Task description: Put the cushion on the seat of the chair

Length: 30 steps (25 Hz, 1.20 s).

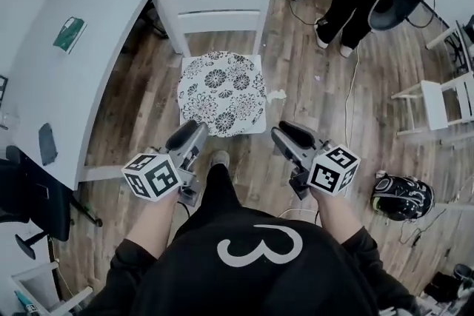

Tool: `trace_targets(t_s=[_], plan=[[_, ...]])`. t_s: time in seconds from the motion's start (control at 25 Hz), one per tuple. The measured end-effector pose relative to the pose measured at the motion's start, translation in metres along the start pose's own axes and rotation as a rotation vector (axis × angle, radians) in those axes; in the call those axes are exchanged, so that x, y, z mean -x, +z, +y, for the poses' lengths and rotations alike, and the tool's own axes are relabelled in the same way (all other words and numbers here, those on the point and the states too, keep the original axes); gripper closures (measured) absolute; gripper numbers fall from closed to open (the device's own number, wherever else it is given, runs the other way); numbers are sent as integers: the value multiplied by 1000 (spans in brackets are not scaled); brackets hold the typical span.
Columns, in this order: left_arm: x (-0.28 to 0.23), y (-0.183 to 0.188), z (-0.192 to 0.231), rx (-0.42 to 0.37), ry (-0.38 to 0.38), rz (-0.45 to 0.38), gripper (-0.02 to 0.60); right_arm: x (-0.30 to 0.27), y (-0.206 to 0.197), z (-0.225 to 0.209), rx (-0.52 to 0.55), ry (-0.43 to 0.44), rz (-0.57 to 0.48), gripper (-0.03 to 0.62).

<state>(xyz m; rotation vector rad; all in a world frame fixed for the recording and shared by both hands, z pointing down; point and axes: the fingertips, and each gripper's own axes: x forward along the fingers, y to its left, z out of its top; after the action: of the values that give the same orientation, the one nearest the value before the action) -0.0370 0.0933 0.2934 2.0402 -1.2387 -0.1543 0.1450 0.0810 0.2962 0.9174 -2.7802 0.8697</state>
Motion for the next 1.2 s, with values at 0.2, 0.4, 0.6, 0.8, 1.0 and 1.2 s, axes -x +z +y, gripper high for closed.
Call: trace_targets(t_s=[0.2,0.4,0.6,0.8,1.0,1.2], plan=[[45,-2,-107,-121,-180,-21,560,51,28,83,36,189,-48,574],[80,-19,-191,-314,-316,12,568,88,28,144,22,362,-50,585],[100,-24,-220,-372,-357,10,568,108,34,167,19,403,-77,585],[107,-30,-232,-404,-360,16,568,123,37,175,55,386,-106,586],[111,-31,-244,-394,-372,6,568,130,32,184,76,394,-99,586],[115,-26,-253,-397,-379,-7,568,138,42,188,84,400,-122,586]])
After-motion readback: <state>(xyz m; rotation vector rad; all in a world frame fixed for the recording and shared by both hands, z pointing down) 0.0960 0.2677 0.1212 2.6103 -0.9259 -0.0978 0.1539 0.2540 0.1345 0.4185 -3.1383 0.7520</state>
